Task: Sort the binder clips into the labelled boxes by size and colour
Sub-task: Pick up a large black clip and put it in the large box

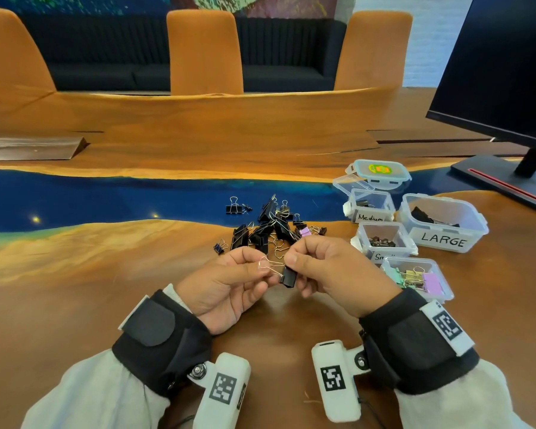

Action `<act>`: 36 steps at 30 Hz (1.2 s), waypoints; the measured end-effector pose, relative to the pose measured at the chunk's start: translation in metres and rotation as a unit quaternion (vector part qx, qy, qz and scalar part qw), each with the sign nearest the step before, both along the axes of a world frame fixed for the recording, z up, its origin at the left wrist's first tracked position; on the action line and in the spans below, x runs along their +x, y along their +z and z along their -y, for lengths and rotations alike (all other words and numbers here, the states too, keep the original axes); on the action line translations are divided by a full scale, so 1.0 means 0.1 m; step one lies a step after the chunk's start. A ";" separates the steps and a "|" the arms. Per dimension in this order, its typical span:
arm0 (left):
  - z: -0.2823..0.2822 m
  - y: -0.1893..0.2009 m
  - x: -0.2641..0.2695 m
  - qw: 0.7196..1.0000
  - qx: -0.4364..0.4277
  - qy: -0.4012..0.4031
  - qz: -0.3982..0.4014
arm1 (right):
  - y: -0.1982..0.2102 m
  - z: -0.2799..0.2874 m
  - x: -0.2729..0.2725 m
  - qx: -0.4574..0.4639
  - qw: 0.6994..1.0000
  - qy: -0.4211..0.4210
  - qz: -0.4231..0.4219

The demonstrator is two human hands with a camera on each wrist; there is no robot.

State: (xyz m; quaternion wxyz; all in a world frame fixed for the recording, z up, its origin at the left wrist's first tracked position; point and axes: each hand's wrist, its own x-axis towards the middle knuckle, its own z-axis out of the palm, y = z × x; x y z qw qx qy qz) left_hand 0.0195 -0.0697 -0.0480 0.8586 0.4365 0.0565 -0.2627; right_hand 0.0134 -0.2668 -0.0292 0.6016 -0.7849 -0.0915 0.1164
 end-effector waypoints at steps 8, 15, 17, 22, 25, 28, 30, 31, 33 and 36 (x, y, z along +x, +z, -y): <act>-0.01 0.00 0.02 1.000 -0.028 0.006 0.001 | -0.08 0.00 0.07 -0.046 0.998 -0.047 -0.022; 0.00 -0.06 0.03 1.000 0.003 -0.021 -0.002 | 0.16 -0.04 -0.01 -0.107 0.993 -0.043 0.033; 0.01 -0.05 0.03 1.000 0.002 -0.014 -0.011 | 0.37 0.03 0.02 -0.137 0.988 -0.045 0.062; 0.02 -0.02 0.04 0.999 -0.012 -0.004 -0.030 | 1.04 0.37 0.27 -0.316 0.937 -0.051 0.142; 0.00 -0.02 0.06 0.999 -0.024 0.003 -0.039 | 1.23 0.57 0.67 -0.446 0.881 -0.055 0.150; -0.02 -0.02 0.08 0.998 -0.030 0.013 -0.056 | 1.13 0.76 1.11 -0.560 0.822 -0.041 0.095; -0.03 -0.03 0.09 0.998 -0.029 0.018 -0.061 | 1.03 0.87 1.28 -0.622 0.781 -0.017 0.047; -0.03 -0.03 0.10 0.997 -0.030 0.022 -0.064 | 0.98 0.90 1.32 -0.650 0.760 -0.004 0.030; -0.04 -0.04 0.12 0.997 -0.032 0.027 -0.070 | 0.92 0.94 1.35 -0.685 0.728 0.015 0.010; -0.04 -0.06 0.12 0.997 -0.032 0.027 -0.069 | 0.86 0.93 1.36 -0.703 0.710 0.026 0.008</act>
